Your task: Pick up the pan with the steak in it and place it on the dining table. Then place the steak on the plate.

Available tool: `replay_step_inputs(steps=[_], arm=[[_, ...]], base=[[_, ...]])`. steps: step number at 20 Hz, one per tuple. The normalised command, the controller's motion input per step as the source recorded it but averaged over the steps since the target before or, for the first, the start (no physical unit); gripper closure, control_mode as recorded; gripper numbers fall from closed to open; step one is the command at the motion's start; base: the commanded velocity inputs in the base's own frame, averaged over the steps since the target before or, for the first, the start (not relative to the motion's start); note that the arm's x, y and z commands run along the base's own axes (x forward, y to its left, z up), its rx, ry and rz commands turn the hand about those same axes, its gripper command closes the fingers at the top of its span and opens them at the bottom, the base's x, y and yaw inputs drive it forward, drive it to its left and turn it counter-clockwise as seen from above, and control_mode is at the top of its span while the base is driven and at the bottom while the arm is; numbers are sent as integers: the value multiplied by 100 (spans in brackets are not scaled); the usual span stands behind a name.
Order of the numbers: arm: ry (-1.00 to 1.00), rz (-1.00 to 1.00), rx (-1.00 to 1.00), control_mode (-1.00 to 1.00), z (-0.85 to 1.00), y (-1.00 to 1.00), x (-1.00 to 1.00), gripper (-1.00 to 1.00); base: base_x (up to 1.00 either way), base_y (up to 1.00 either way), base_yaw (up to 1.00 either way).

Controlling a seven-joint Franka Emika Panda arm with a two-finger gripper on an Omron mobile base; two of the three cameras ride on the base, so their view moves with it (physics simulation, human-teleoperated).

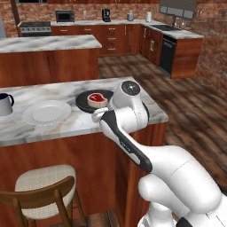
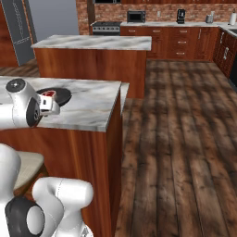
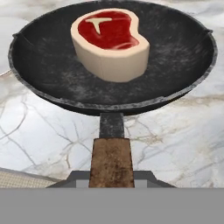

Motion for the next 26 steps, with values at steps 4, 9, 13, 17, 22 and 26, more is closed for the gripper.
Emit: replay_step_inputs(steps=[4,9,13,17,22,26], arm=[[0,0,-4,-100,-24,5,0,100],[0,0,-3,-100,-44,6,3,100],[0,0,0,-100,-39,1,17,100],[2,0,2,-100,-24,0,41,100],[11,0,7,-100,-9,0,53,100],[16,0,5,-100,0,0,50,100]], base=[[0,0,0],[0,0,0],[0,0,0],[0,0,0],[0,0,0],[0,0,0]])
